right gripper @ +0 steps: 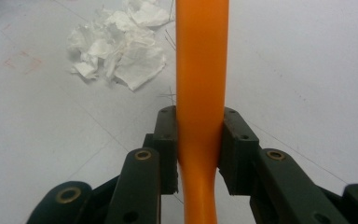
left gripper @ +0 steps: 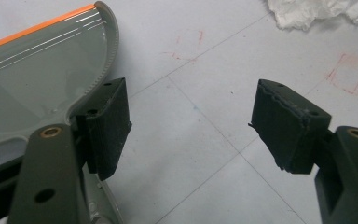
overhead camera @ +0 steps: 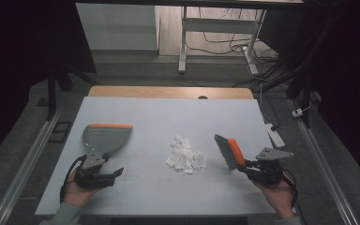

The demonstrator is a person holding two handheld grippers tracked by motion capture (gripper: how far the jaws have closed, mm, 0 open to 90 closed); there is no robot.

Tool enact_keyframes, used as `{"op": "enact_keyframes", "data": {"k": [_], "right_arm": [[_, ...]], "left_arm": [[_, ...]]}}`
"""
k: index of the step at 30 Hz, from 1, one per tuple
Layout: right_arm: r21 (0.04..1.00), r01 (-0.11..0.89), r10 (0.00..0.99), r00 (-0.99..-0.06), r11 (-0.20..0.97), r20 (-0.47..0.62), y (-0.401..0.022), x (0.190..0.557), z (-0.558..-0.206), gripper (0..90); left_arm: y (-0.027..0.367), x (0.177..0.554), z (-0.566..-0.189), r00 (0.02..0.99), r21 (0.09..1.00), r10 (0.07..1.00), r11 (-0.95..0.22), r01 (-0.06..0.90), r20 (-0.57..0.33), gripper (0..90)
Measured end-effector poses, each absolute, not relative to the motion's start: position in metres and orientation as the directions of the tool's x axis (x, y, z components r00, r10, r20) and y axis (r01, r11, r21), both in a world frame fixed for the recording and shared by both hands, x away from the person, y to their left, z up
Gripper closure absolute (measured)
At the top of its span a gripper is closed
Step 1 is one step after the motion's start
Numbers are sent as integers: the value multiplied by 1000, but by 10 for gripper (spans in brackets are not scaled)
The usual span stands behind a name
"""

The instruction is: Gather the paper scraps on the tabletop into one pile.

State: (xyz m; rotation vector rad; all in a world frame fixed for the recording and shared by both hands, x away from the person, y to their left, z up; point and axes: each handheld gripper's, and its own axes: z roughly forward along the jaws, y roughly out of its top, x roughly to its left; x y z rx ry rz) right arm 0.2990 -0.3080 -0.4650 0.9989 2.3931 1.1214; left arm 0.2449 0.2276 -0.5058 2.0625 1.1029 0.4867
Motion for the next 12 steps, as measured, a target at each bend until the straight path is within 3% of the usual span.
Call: {"op": "enact_keyframes", "data": {"k": [12], "right_arm": [[780,461,703,-710,423,38,-309,298,-464,708]], "left_arm": [[227,244,-506,563,754,826,-364,548,-10,281]]}}
